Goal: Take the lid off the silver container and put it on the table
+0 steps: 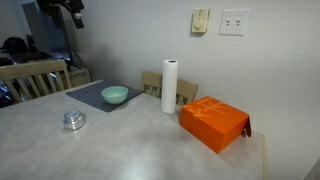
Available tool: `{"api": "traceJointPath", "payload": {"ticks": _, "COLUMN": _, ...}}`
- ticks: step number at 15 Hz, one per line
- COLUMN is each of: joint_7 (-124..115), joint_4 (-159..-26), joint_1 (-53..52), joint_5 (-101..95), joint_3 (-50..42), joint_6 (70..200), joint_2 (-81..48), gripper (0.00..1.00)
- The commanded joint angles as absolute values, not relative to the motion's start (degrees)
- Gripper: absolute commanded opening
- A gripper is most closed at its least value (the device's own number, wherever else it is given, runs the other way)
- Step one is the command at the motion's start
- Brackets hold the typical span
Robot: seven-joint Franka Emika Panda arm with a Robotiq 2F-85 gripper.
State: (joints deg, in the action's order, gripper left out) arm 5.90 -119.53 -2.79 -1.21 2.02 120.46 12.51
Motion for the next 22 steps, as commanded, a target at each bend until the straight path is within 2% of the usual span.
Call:
{"api": "traceJointPath", "payload": {"ticks": 1, "joint_7": 15.03, "joint_4": -110.59, "joint_1": -2.81, "joint_5": 8.33, "joint_3": -1.67, "joint_6": 118.17, "joint_2": 1.56, "gripper": 1.00}}
{"api": "traceJointPath", "payload": {"ticks": 2, "joint_7": 16.73, "joint_4": -109.47, "joint_1": -2.31, "joint_5": 10.73, "joint_3": -2.10, "joint_6": 116.88, "joint_2": -0.08, "gripper": 1.00}}
{"api": "traceJointPath", "payload": {"ticks": 3, "joint_7": 13.02, "joint_4": -114.17, "joint_1": -2.20, "joint_5": 6.97, "joint_3": -0.79, "joint_6": 119.67, "joint_2": 5.03, "gripper": 1.00}}
{"api": "traceJointPath", "payload": {"ticks": 9, "joint_7": 14.47, "joint_4": -109.68, "joint_1": -1.64, "joint_5": 10.03, "joint_3": -1.33, "joint_6": 119.16, "joint_2": -1.54, "gripper": 1.00}}
{"api": "traceJointPath", "payload": {"ticks": 16, "joint_7": -6.30, "joint_4": -121.66, "joint_1": -4.37, "joint_5": 4.50, "joint_3": 1.72, "joint_6": 135.24, "joint_2": -8.30, "gripper": 1.00}}
{"api": "traceJointPath", "payload": {"ticks": 18, "joint_7": -7.04, "joint_4": -122.49, "joint_1": -5.57, "joint_5": 3.64, "joint_3": 3.07, "joint_6": 134.31, "joint_2": -12.79, "gripper": 1.00}}
{"api": "traceJointPath", "payload": {"ticks": 19, "joint_7": -5.78, "joint_4": -121.53, "joint_1": -4.58, "joint_5": 4.60, "joint_3": 2.67, "joint_6": 133.08, "joint_2": -9.77, "gripper": 1.00}}
{"api": "traceJointPath", "payload": {"ticks": 22, "joint_7": -6.96, "joint_4": -122.14, "joint_1": -5.86, "joint_5": 4.12, "joint_3": 3.34, "joint_6": 133.91, "joint_2": -13.68, "gripper": 1.00}}
